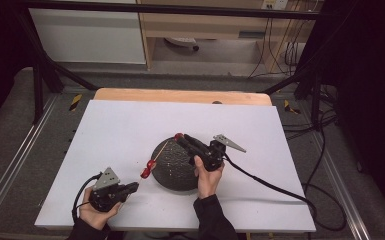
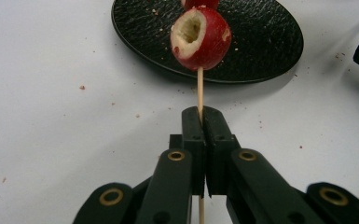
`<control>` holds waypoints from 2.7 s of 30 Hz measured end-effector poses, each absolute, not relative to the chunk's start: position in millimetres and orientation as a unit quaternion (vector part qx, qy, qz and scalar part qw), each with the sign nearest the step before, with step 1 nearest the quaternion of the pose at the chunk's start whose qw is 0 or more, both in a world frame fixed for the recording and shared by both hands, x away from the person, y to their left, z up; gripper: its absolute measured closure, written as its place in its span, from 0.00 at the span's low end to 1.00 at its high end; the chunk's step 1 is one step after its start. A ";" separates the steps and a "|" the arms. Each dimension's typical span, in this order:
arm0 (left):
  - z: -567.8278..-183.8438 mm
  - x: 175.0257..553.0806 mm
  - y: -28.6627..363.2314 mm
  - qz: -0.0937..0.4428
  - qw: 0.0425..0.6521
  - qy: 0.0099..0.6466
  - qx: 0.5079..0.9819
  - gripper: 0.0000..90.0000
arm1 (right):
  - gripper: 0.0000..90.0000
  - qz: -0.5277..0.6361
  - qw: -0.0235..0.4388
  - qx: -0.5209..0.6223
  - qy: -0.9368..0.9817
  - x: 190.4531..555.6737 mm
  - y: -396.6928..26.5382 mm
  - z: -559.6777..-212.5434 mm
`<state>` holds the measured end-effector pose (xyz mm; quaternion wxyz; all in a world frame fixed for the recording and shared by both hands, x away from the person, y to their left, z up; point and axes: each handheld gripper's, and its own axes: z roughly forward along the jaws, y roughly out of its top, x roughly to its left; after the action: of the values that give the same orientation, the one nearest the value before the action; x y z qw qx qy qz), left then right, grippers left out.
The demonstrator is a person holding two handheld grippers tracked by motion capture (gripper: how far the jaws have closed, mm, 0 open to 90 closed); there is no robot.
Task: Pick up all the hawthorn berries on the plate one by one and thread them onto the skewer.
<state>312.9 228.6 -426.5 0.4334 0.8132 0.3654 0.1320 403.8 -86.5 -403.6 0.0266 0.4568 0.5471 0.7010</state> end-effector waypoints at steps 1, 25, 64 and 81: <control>-426.5 312.8 228.2 0.132 0.434 0.366 0.813 0.98 | 0.69 0.703 0.029 0.458 0.543 404.2 -86.6 -403.2; -427.9 310.3 206.2 0.110 0.470 0.372 0.793 0.98 | 0.69 0.744 0.016 0.458 0.486 411.5 -86.3 -404.3; -423.9 316.6 188.3 0.079 0.514 0.378 0.766 0.98 | 0.69 0.764 0.012 0.451 0.461 409.8 -89.5 -398.7; -420.5 318.1 183.8 0.080 0.526 0.385 0.754 0.98 | 0.69 0.764 0.004 0.451 0.462 408.2 -88.4 -400.2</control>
<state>318.1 183.8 -420.5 0.5261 0.7541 0.3850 0.0798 408.2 -88.4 -400.2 0.0037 0.4508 0.4622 0.7636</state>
